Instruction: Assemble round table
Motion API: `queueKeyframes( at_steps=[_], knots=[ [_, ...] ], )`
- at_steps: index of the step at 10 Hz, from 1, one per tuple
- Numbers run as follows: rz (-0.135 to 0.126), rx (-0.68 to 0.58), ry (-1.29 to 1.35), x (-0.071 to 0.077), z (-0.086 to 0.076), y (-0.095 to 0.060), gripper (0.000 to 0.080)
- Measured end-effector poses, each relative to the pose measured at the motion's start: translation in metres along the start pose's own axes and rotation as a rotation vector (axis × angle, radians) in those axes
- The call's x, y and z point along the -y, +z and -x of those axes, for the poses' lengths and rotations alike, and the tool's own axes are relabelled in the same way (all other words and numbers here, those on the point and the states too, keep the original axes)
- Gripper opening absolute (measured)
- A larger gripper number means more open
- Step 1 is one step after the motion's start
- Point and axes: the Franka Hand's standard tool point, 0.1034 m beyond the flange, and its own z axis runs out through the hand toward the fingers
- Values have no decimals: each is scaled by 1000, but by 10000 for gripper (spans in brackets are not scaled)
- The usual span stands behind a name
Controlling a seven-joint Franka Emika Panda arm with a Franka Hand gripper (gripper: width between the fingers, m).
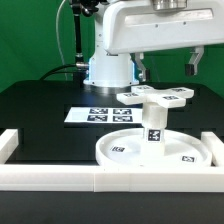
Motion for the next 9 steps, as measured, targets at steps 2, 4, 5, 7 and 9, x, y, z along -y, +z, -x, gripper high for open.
queueKeyframes(
  at_steps=[2,4,5,7,9],
  knots=[
    [1,1,-119,-2,1,0,649],
    [3,2,-276,-4,1,0,649],
    [5,3,-371,-4,1,1,649],
    [6,18,-544,-6,4,7,649],
    [2,25,-673,-12,8,9,649]
  ],
)
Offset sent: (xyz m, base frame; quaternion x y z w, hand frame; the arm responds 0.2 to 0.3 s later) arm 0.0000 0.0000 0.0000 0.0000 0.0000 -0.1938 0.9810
